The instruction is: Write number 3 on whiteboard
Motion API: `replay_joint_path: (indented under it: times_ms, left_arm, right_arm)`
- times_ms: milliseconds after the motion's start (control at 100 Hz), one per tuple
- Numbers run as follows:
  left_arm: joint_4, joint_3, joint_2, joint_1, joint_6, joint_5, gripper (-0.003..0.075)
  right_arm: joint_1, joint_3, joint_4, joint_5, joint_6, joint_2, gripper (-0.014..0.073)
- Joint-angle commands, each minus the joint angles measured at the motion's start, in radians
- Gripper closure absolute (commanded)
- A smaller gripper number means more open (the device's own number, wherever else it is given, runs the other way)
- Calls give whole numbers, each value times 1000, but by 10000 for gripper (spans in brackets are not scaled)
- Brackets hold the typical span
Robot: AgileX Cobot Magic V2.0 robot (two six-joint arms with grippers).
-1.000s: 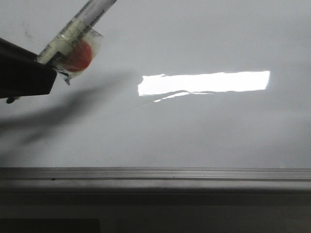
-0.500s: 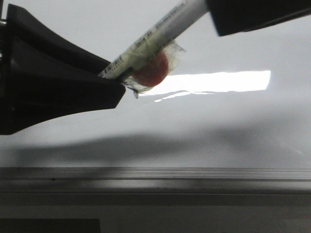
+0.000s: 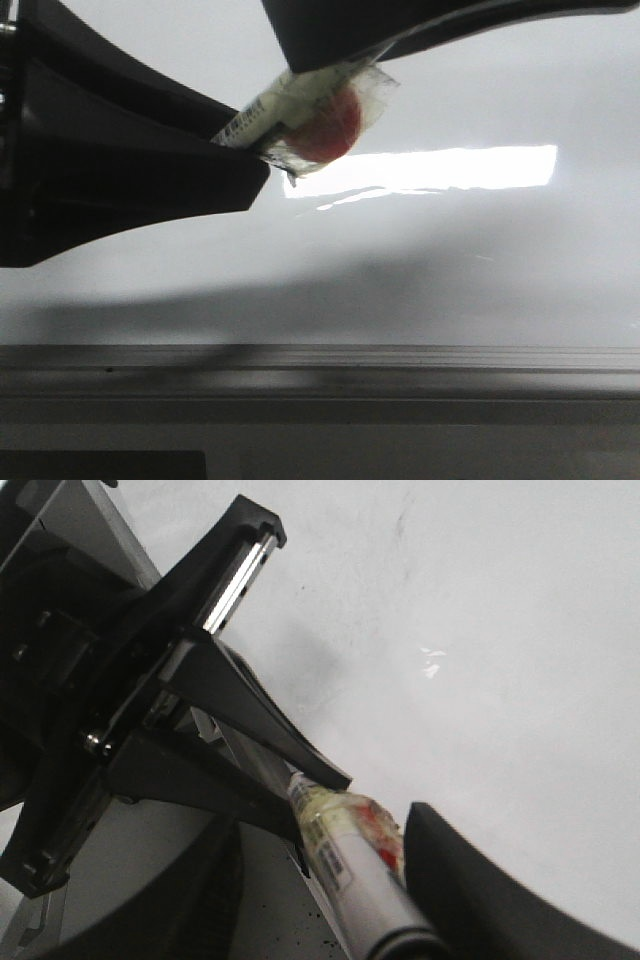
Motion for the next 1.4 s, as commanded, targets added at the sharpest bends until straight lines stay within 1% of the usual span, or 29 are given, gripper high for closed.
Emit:
replay_joint_path:
  times_ms: [0, 30, 40, 50, 80, 120, 170, 200, 220, 250, 260, 270, 290, 300, 340, 390, 420, 470, 550, 650, 700, 820, 960, 1170, 1390]
  left_arm:
    - [-11, -36, -8, -8, -2, -75, 740]
    - [-11, -36, -8, -8, -2, -75, 740]
    - [-13, -36, -8, -8, -2, -75, 740]
    - [-13, -36, -8, -8, -2, -75, 740]
    - [-22, -36, -8, -8, -2, -73, 737]
    - [-34, -36, -8, -8, -2, -71, 718]
    - [-37, -36, -8, -8, -2, -69, 661]
    - [-37, -36, -8, -8, -2, -69, 596]
    - [-37, -36, -8, -8, -2, -69, 566]
    - [-38, -36, -10, -8, -2, -71, 479]
    - [-41, -36, -10, -8, -2, -71, 461]
    - [-41, -36, -12, -8, -2, -73, 422]
    - [-51, -36, -15, -8, -2, -76, 384]
    - [-62, -36, -15, -8, -2, -75, 346]
    - [-100, -36, -24, -8, -2, -75, 247]
    - [-164, -36, -39, -8, -2, -65, 169]
    - [-194, -36, -50, -8, -2, -51, 145]
    - [-204, -36, -77, -8, -2, -15, 139]
    - [-206, -36, -131, -8, -2, 63, 157]
    - [-213, -36, -202, -8, -2, 149, 176]
    - [-216, -36, -234, -8, -2, 178, 176]
    - [-242, -36, -295, -8, -2, 228, 176]
    - [-248, -36, -310, 0, -2, 265, 176]
    - [-260, -36, -310, 0, -2, 268, 176]
    - [-260, -36, -310, 0, -2, 268, 176]
  right_arm:
    - [3, -35, 3, -59, -11, -6, 428]
    - [3, -35, 3, -52, -11, -6, 530]
    - [3, -35, 3, -48, -11, -6, 552]
    - [3, -35, 3, -45, -11, -6, 594]
    - [3, -35, 3, -36, -8, -6, 667]
    - [3, -35, 7, -29, -2, -6, 657]
    - [3, -35, 7, -27, -2, -6, 658]
    - [3, -35, 7, -29, -2, -6, 658]
    - [3, -35, 7, -33, -2, -6, 658]
    - [3, -35, 7, -36, -2, -6, 658]
    - [3, -35, 7, -36, -2, -6, 658]
    - [3, -35, 7, -36, -2, -6, 658]
    - [3, -35, 7, -37, -2, -6, 658]
    - [3, -35, 7, -37, -2, -6, 658]
    - [3, -35, 9, -37, -2, -6, 658]
    - [3, -41, 17, -35, -2, -6, 658]
    - [3, -48, 17, -31, -2, -6, 658]
    - [-1, -67, 17, -27, -2, -6, 658]
    - [-34, -113, 17, 14, -2, -6, 658]
    - [-106, -204, 17, 154, -2, 12, 658]
    - [-141, -255, 17, 200, -2, 26, 658]
    - [-183, -338, -4, 228, -12, 66, 658]
    - [-192, -416, -19, 276, -14, 142, 658]
    - [-194, -484, -67, 282, -14, 249, 658]
    - [-230, -492, -118, 301, -14, 255, 658]
